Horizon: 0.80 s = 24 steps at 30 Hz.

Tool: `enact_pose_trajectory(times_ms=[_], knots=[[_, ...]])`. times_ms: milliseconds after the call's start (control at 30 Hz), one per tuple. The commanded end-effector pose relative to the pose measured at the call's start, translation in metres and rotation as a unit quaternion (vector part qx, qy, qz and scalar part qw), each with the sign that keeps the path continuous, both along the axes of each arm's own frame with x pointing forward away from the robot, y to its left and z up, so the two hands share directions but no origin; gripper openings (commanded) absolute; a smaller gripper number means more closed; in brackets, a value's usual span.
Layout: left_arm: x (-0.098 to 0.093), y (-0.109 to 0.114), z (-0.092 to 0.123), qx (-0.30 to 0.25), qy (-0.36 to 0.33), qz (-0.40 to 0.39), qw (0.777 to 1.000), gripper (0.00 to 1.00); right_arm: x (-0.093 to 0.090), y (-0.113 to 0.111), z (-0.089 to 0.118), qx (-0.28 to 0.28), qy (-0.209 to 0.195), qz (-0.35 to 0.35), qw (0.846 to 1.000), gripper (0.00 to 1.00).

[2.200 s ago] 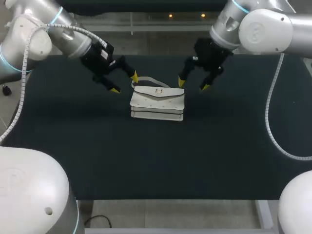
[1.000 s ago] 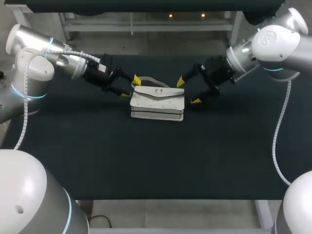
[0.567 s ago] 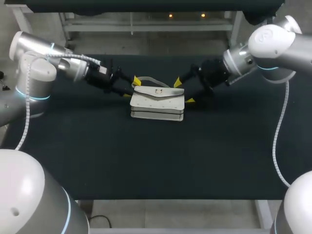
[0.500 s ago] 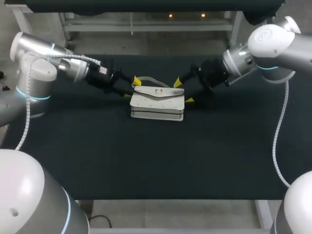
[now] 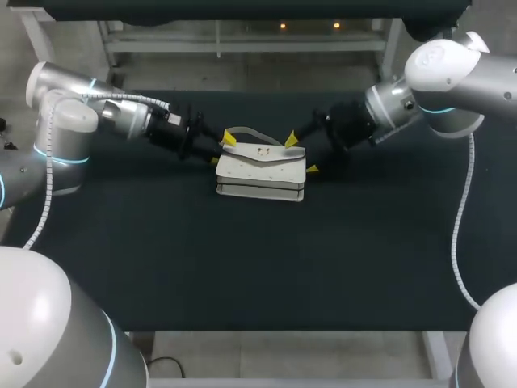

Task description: Pick up the bag, open it, inspect its contents, close it, and place it on the opposite side

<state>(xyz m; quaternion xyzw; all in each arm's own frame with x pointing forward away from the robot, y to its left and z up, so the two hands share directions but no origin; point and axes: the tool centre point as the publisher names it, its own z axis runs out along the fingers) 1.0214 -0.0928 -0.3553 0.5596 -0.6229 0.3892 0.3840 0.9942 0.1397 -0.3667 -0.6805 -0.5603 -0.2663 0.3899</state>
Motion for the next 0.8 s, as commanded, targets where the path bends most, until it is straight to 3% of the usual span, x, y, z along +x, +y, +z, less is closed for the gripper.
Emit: enact_pose_trajectory(times_ms=[33, 200, 267, 300, 333, 400, 633, 667, 700, 733, 767, 800], knots=[[0.008, -0.002, -0.009, -0.003, 0.016, -0.002, 1.000, 0.60, 0.001, 0.001, -0.006, 0.005, 0.003, 0.002, 1.000, 0.82], [0.011, -0.003, -0.014, -0.006, 0.033, 0.000, 0.999, 0.48, 0.000, 0.000, -0.008, 0.007, 0.006, 0.000, 1.000, 0.80], [0.011, -0.004, -0.014, -0.006, 0.034, 0.001, 0.999, 0.23, 0.000, -0.001, -0.009, 0.008, 0.007, 0.000, 1.000, 0.69], [0.011, -0.004, -0.014, -0.006, 0.035, 0.001, 0.999, 0.03, -0.001, -0.001, -0.009, 0.009, 0.007, -0.001, 1.000, 0.52], [0.011, -0.004, -0.013, -0.006, 0.035, 0.002, 0.999, 0.00, -0.001, -0.002, -0.008, 0.009, 0.007, -0.001, 1.000, 0.44], [0.010, -0.004, -0.012, -0.006, 0.035, 0.003, 0.999, 0.00, -0.001, -0.003, -0.006, 0.009, 0.005, -0.005, 1.000, 0.00], [0.005, -0.004, -0.007, -0.003, 0.036, 0.003, 0.999, 0.00, -0.002, -0.005, -0.003, 0.011, -0.001, -0.007, 1.000, 0.00], [0.004, -0.004, -0.006, -0.003, 0.036, 0.002, 0.999, 0.09, -0.002, -0.005, -0.003, 0.011, -0.001, -0.007, 1.000, 0.00], [0.003, -0.004, -0.005, -0.003, 0.036, 0.001, 0.999, 0.39, -0.002, -0.005, -0.003, 0.011, -0.002, -0.007, 1.000, 0.00], [0.002, -0.004, -0.004, -0.003, 0.036, 0.001, 0.999, 0.54, -0.002, -0.005, -0.003, 0.011, -0.002, -0.007, 1.000, 0.21], [0.002, -0.004, -0.004, -0.003, 0.035, 0.001, 0.999, 0.58, -0.002, -0.005, -0.003, 0.011, -0.002, -0.008, 1.000, 0.38], [0.002, -0.004, -0.004, -0.003, 0.035, 0.002, 0.999, 0.55, -0.003, -0.005, -0.003, 0.011, -0.002, -0.008, 1.000, 0.50]])
